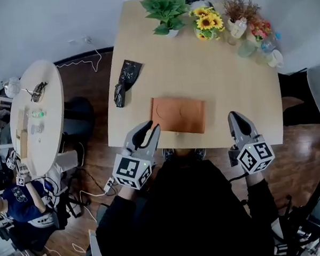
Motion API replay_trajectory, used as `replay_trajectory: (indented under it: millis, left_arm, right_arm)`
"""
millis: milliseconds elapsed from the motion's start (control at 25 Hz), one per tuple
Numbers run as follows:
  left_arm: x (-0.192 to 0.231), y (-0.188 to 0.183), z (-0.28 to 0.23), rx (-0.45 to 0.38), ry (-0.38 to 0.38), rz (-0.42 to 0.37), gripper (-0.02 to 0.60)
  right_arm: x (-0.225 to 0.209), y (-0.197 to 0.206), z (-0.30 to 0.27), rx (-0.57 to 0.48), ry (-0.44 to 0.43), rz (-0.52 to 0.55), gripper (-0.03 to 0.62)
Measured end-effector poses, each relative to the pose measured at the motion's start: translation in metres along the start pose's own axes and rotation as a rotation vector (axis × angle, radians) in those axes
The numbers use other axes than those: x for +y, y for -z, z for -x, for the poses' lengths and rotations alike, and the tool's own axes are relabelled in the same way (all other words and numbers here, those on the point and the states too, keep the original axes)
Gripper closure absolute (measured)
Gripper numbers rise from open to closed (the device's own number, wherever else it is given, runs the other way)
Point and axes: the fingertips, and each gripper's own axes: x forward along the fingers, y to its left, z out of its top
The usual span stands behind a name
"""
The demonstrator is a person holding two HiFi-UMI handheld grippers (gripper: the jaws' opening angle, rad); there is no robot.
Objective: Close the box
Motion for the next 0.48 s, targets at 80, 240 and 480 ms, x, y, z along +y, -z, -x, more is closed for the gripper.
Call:
replay_trajectory:
  millis: [80,240,480]
  left_arm:
    - [-0.024,-0.008,0.007,-0.029,0.092,-0.025,0.517]
    - [-0.043,-0.030,0.006,-0.073,0.205,-0.026,0.518]
    - [-0.073,-0.057,0.031,-0.172,0.171,-0.038,0.518]
  right_arm:
    - [0.012,-0.004,0.030,-0.035,0.062,-0.030,0.594]
    - [0.042,-0.027,0.052,-0.116,0.099,-0.012,0.592]
    - [0.079,-0.046,0.093,-0.213,0.046,0.060,0.592]
